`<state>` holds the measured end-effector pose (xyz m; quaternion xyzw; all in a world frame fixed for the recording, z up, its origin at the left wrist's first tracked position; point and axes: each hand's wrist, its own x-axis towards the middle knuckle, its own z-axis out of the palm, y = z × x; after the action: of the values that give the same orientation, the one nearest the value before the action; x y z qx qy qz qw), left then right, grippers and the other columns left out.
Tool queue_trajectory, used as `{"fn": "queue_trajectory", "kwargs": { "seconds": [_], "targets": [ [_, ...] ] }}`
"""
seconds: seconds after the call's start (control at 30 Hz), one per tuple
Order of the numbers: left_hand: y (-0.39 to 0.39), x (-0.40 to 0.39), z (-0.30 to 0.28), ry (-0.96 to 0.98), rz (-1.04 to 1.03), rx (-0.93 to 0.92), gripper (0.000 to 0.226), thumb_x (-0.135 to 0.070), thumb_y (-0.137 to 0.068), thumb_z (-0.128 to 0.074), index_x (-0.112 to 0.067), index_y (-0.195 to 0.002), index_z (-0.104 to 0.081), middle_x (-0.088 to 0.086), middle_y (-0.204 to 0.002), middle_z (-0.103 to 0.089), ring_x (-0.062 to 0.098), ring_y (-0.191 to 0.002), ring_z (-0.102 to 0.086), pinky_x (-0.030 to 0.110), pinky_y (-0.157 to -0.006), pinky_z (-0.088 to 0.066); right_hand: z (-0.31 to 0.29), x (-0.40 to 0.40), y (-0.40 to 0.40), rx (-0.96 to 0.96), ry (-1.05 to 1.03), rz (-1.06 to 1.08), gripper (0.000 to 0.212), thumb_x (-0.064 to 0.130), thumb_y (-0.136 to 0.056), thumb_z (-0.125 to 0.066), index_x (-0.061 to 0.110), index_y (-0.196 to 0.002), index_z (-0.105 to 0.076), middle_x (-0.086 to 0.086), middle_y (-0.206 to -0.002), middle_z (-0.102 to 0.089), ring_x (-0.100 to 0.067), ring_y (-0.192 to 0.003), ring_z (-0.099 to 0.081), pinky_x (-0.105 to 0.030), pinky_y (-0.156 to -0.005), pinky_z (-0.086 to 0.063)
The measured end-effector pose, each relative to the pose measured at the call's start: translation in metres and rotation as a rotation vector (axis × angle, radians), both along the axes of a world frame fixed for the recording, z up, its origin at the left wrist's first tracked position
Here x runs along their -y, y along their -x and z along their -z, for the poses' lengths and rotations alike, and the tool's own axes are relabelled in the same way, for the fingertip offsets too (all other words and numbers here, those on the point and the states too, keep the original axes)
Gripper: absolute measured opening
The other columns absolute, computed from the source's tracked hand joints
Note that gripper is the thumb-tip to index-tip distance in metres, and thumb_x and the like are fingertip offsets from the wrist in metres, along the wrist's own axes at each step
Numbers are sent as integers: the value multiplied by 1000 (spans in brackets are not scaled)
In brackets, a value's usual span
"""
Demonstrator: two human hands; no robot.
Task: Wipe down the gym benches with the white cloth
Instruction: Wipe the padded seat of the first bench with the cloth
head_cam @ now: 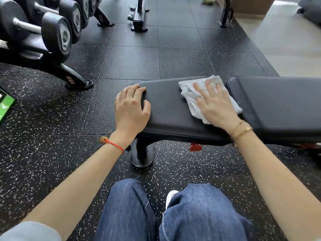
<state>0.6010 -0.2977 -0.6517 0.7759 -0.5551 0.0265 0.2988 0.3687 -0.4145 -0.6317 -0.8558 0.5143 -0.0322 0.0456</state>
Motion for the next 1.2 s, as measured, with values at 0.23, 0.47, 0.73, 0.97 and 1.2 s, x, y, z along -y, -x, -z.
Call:
{"fn": "queue_trajectory", "kwargs": {
  "seconds": [0.23, 0.47, 0.73, 0.97, 1.2],
  "targets": [
    [2, -4, -9, 61, 7, -145, 44, -10, -91, -47, -11, -135, -51, 5, -143, -48, 23, -136, -38, 40, -116, -26, -3, -9, -95, -58, 35, -178, 53, 44, -104, -20, 38, -155, -6, -9, -164, -2, -36, -149, 0, -56, -119, 2],
    [-20, -27, -13, 46, 16, -214, 42, -7, -94, -45, -8, -135, -50, 9, -136, -53, 25, -130, -42, 37, -113, -32, 1, -27, -46, 12, 11, -261, 51, 44, -104, -18, 43, -153, -4, -4, -164, -2, -31, -150, 5, -49, -120, 8],
    [-30, -39, -18, 57, -38, -223, 39, -8, -95, -43, -10, -133, -51, 8, -133, -53, 25, -123, -46, 45, -107, -37, -2, -31, -157, -78, -21, -364, 54, 50, -102, -14, 43, -154, -4, -4, -165, 1, -38, -149, 7, -58, -118, 7],
    [-13, -29, -21, 84, -43, -146, 39, -10, -94, -46, -7, -132, -54, 10, -139, -47, 28, -129, -42, 41, -111, -33, 2, -65, -70, 13, 41, -382, 52, 48, -102, -15, 47, -152, -2, 0, -165, -1, -31, -150, 6, -46, -119, 13],
    [36, -1, -21, 28, 125, -82, 41, -14, -93, -47, -9, -134, -54, 8, -139, -51, 25, -133, -42, 39, -113, -30, -5, -18, -10, -4, -14, 35, 51, 44, -103, -20, 46, -153, -8, -2, -165, -4, -28, -150, 4, -50, -120, 5]
  ]
}}
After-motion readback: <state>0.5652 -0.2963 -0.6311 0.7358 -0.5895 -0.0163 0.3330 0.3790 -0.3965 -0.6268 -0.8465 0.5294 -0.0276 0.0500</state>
